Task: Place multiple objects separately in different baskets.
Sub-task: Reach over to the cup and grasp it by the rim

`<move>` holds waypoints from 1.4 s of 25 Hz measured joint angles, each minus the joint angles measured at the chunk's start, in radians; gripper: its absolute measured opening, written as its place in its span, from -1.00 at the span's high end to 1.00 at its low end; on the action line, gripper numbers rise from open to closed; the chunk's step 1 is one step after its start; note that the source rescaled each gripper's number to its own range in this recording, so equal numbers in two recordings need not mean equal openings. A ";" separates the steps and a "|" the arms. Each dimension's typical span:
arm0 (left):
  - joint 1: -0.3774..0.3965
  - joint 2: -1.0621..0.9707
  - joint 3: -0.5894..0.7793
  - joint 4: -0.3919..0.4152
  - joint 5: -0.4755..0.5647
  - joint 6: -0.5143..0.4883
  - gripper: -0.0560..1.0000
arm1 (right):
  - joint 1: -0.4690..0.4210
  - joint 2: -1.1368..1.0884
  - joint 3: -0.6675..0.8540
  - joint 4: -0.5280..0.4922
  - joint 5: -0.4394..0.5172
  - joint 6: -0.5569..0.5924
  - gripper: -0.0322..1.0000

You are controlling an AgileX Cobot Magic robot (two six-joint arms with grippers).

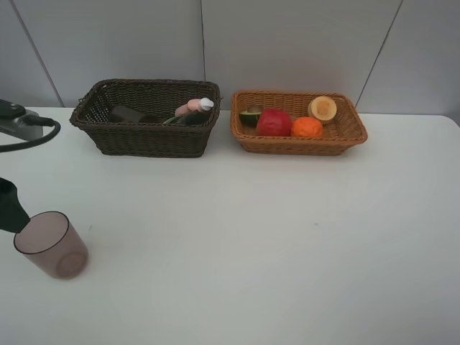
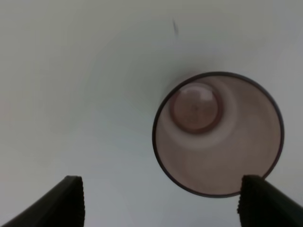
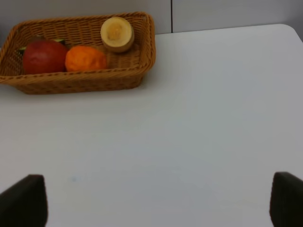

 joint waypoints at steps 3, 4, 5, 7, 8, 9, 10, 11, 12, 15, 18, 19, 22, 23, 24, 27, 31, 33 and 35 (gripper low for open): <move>0.000 0.002 0.022 0.009 -0.037 -0.010 -0.80 | 0.000 0.000 0.000 0.000 0.000 0.000 -0.97; 0.000 0.010 0.024 0.010 -0.046 -0.016 -0.80 | 0.000 0.000 0.000 0.000 0.000 0.000 -0.97; 0.000 0.024 0.025 0.011 -0.049 -0.021 -0.80 | 0.000 0.000 0.000 0.000 0.000 0.000 -0.97; 0.000 0.062 0.025 0.011 -0.059 -0.023 -0.80 | 0.000 0.000 0.000 0.000 0.000 0.000 -0.97; 0.000 0.088 0.025 0.011 -0.069 -0.024 -0.80 | 0.000 0.000 0.000 0.000 0.000 0.000 -0.97; 0.000 0.115 0.025 0.011 -0.078 -0.025 -0.80 | 0.000 0.000 0.000 0.000 0.000 0.000 -0.97; 0.000 0.138 0.025 0.011 -0.086 -0.025 -0.80 | 0.000 0.000 0.000 0.000 0.000 0.000 -0.97; 0.000 0.165 0.025 0.011 -0.093 -0.025 -0.80 | 0.000 0.000 0.000 0.000 0.000 0.000 -0.97; 0.000 0.190 0.025 0.011 -0.102 -0.025 -0.80 | 0.000 0.000 0.000 0.000 0.000 0.000 -0.97; 0.000 0.257 0.025 0.011 -0.131 -0.025 -0.80 | 0.000 0.000 0.000 0.000 0.000 0.000 -0.97; 0.000 0.315 0.025 0.011 -0.152 -0.025 -0.80 | 0.000 0.000 0.000 0.000 0.000 0.000 -0.97; 0.000 0.331 0.025 0.011 -0.156 -0.025 -0.80 | 0.000 0.000 0.000 0.000 0.000 0.000 -0.97; 0.000 0.360 0.025 -0.005 -0.167 -0.027 -0.80 | 0.000 0.000 0.000 0.000 0.000 0.000 -0.97; 0.000 0.363 0.025 -0.011 -0.171 -0.031 -0.80 | 0.000 0.000 0.000 0.000 0.000 0.000 -0.97; 0.000 0.366 0.025 -0.019 -0.174 -0.037 -0.79 | 0.000 0.000 0.000 0.000 0.000 0.000 -0.97; 0.000 0.369 0.025 -0.030 -0.177 -0.068 -0.63 | 0.000 0.000 0.000 0.000 0.000 0.000 -0.97; 0.000 0.369 0.025 -0.032 -0.177 -0.080 -0.09 | 0.000 0.000 0.000 0.000 0.000 0.000 -0.97; 0.000 0.369 0.025 -0.032 -0.177 -0.081 0.23 | 0.000 0.000 0.000 0.000 0.000 0.000 -0.97; 0.000 0.369 0.025 -0.032 -0.178 -0.082 0.56 | 0.000 0.000 0.000 0.000 0.000 0.000 -0.97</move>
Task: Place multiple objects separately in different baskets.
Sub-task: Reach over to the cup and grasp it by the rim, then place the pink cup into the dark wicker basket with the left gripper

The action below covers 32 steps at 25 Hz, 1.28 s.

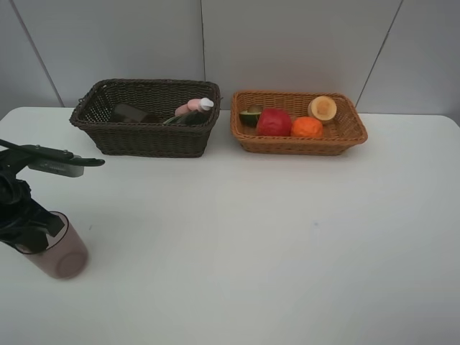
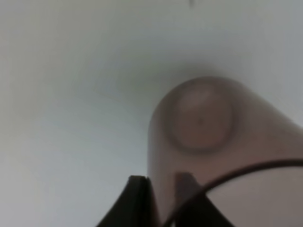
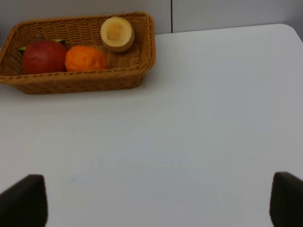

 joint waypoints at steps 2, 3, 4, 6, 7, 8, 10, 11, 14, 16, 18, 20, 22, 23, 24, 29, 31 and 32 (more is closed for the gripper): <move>0.000 0.000 0.000 0.000 0.000 0.000 0.83 | 0.000 0.000 0.000 0.000 0.000 0.000 -0.97; 0.000 0.000 0.000 0.000 0.000 0.000 0.89 | 0.000 0.000 0.000 0.000 0.000 0.000 -0.97; 0.000 0.000 0.000 0.000 0.000 -0.001 0.89 | 0.000 0.000 0.000 0.000 0.000 0.000 -0.97; 0.000 0.000 0.000 0.000 0.000 -0.012 0.89 | 0.000 0.000 0.000 0.000 0.000 0.000 -0.97; 0.000 0.000 0.000 0.000 0.000 -0.020 0.89 | 0.000 0.000 0.000 0.000 0.000 0.000 -0.97; 0.000 0.000 0.000 0.000 0.000 -0.025 0.89 | 0.000 0.000 0.000 0.000 0.000 0.000 -0.97; 0.000 0.000 0.000 0.000 0.000 -0.027 0.89 | 0.000 0.000 0.000 0.000 0.000 0.000 -0.97; 0.000 0.000 0.000 0.000 0.000 -0.027 0.89 | 0.000 0.000 0.000 0.000 0.000 0.000 -0.97; 0.000 0.000 0.000 0.000 0.000 -0.030 0.89 | 0.000 0.000 0.000 0.000 0.000 0.000 -0.97; 0.000 0.000 0.000 0.000 0.004 -0.042 0.89 | 0.000 0.000 0.000 0.000 0.000 0.000 -0.97; 0.000 0.001 -0.007 0.000 0.025 -0.054 0.89 | 0.000 0.000 0.000 0.000 0.000 0.000 -0.97; 0.000 0.001 -0.030 0.000 0.062 -0.068 0.89 | 0.000 0.000 0.000 0.000 0.000 0.000 -0.97; 0.000 0.001 -0.068 0.000 0.099 -0.078 0.89 | 0.000 0.000 0.000 0.000 0.000 0.000 -0.97; 0.000 0.001 -0.089 0.000 0.119 -0.083 0.89 | 0.000 0.000 0.000 0.000 0.000 0.000 -0.97; 0.000 0.001 -0.107 0.000 0.140 -0.094 0.89 | 0.000 0.000 0.000 0.000 0.000 0.000 -0.97; 0.000 0.001 -0.225 0.000 0.259 -0.153 0.89 | 0.000 0.000 0.000 0.000 0.000 0.000 -0.97; 0.000 0.001 -0.280 -0.001 0.298 -0.157 0.89 | 0.000 0.000 0.000 0.000 0.000 0.000 -0.97; 0.000 0.001 -0.310 -0.002 0.315 -0.158 0.89 | 0.000 0.000 0.000 0.000 0.000 0.000 -0.97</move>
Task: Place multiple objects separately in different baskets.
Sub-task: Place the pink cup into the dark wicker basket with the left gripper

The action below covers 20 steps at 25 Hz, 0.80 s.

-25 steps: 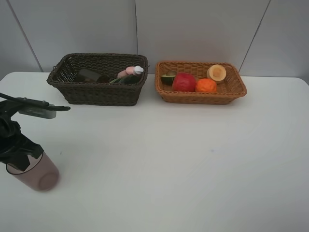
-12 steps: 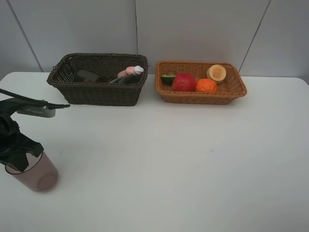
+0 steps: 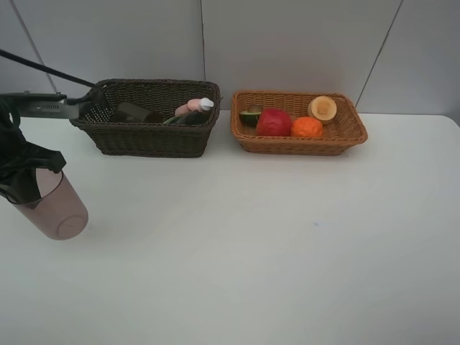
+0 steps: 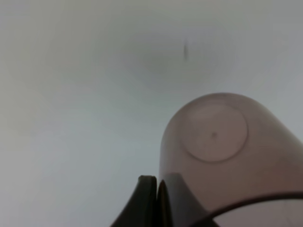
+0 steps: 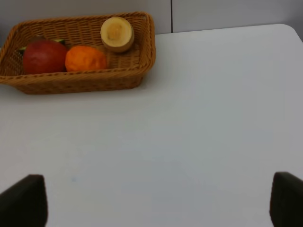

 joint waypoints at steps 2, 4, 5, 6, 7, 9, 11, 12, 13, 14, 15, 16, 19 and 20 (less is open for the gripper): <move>0.000 0.000 -0.061 -0.006 0.026 -0.001 0.89 | 0.000 0.000 0.000 0.000 0.000 0.000 -0.97; 0.000 0.001 -0.115 -0.007 0.040 -0.001 0.89 | 0.000 0.000 0.000 0.000 0.000 0.000 -0.97; 0.000 0.001 -0.144 -0.007 0.042 -0.002 0.89 | 0.000 0.000 0.000 0.000 0.000 0.000 -0.97; 0.000 0.003 -0.168 -0.007 0.044 -0.002 0.89 | 0.000 0.000 0.000 0.000 0.000 0.000 -0.97; 0.000 0.006 -0.196 -0.007 0.046 -0.002 0.89 | 0.000 0.000 0.000 0.000 0.000 0.000 -0.97; 0.000 0.021 -0.251 -0.007 0.045 -0.002 0.89 | 0.000 0.000 0.000 0.000 0.000 0.000 -0.97; 0.000 0.041 -0.299 -0.007 0.038 -0.002 0.89 | 0.000 0.000 0.000 0.000 0.000 0.000 -0.97; 0.000 0.054 -0.325 -0.007 0.032 -0.002 0.89 | 0.000 0.000 0.000 0.000 0.000 0.000 -0.97; 0.000 0.068 -0.353 -0.007 0.025 -0.001 0.89 | 0.000 0.000 0.000 0.000 0.000 0.000 -0.97; 0.000 0.082 -0.377 -0.007 0.019 0.000 0.89 | 0.000 0.000 0.000 0.000 0.000 0.000 -0.97; 0.000 0.098 -0.407 -0.007 0.012 0.002 0.89 | 0.000 0.000 0.000 0.000 0.000 0.000 -0.97; 0.000 0.116 -0.435 -0.007 0.004 0.008 0.89 | 0.000 0.000 0.000 0.000 0.000 0.000 -0.97; -0.001 0.168 -0.505 -0.010 -0.041 0.034 0.89 | 0.000 0.000 0.000 0.000 0.000 0.000 -0.97; -0.001 0.186 -0.522 -0.010 -0.066 0.046 0.89 | 0.000 0.000 0.000 0.000 0.000 0.000 -0.97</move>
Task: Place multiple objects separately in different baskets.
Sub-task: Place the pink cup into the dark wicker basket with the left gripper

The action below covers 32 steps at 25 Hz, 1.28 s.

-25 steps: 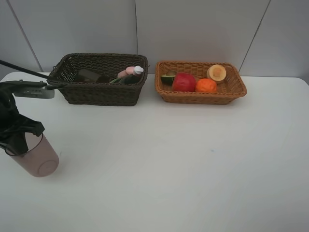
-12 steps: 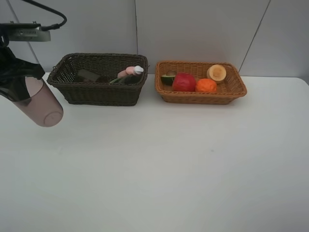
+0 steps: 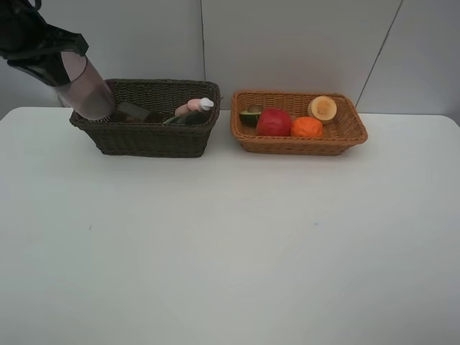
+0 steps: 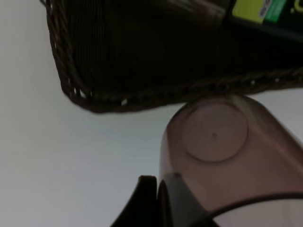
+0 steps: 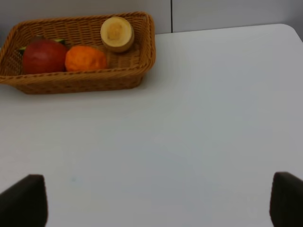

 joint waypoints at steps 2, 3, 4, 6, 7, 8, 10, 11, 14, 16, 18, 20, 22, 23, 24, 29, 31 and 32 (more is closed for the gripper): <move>-0.003 0.031 -0.021 0.000 -0.062 0.027 0.89 | 0.000 0.000 0.000 0.000 0.000 0.000 -0.97; -0.003 0.045 -0.025 -0.003 -0.095 0.043 0.89 | 0.000 0.000 0.000 0.000 0.000 0.000 -0.97; -0.003 0.059 -0.026 -0.005 -0.136 0.058 0.89 | 0.000 0.000 0.000 0.000 0.000 0.000 -0.97; -0.003 0.085 -0.026 -0.008 -0.207 0.079 0.89 | 0.000 0.000 0.000 0.000 0.000 0.000 -0.97; -0.003 0.101 -0.026 -0.008 -0.243 0.089 0.89 | 0.000 0.000 0.000 0.000 0.000 0.000 -0.97; -0.003 0.116 -0.026 -0.008 -0.275 0.098 0.89 | 0.000 0.000 0.000 0.000 0.000 0.000 -0.97; -0.003 0.143 -0.026 -0.010 -0.329 0.118 0.89 | 0.000 0.000 0.000 0.000 0.000 0.001 -0.97; -0.003 0.158 -0.026 -0.010 -0.356 0.128 0.89 | 0.000 0.000 0.000 0.000 0.000 0.001 -0.97; -0.003 0.199 -0.026 -0.010 -0.427 0.159 0.89 | 0.000 0.000 0.000 0.000 0.000 0.001 -0.97; -0.003 0.221 -0.026 -0.010 -0.475 0.171 0.89 | 0.000 0.000 0.000 0.000 0.000 0.001 -0.97; -0.003 0.240 -0.026 -0.010 -0.521 0.177 0.89 | 0.000 0.000 0.000 0.000 0.000 0.001 -0.97; -0.003 0.255 -0.026 -0.010 -0.562 0.180 0.89 | 0.000 0.000 0.000 0.000 0.000 0.001 -0.97; -0.003 0.267 -0.026 -0.010 -0.592 0.183 0.89 | 0.000 0.000 0.000 0.000 0.000 0.001 -0.97; -0.003 0.271 -0.026 -0.010 -0.605 0.183 0.89 | 0.000 0.000 0.000 0.000 0.000 0.001 -0.97; -0.003 0.276 -0.026 -0.010 -0.616 0.184 0.89 | 0.000 0.000 0.000 0.000 0.000 0.001 -0.97; -0.015 0.281 -0.026 -0.010 -0.666 0.185 0.89 | 0.000 0.000 0.000 0.000 0.000 0.001 -0.97; -0.017 0.281 -0.026 -0.010 -0.683 0.187 0.89 | 0.000 0.000 0.000 0.000 0.000 0.001 -0.97; -0.017 0.281 -0.026 -0.010 -0.686 0.187 0.89 | 0.000 0.000 0.000 0.000 0.000 0.001 -0.97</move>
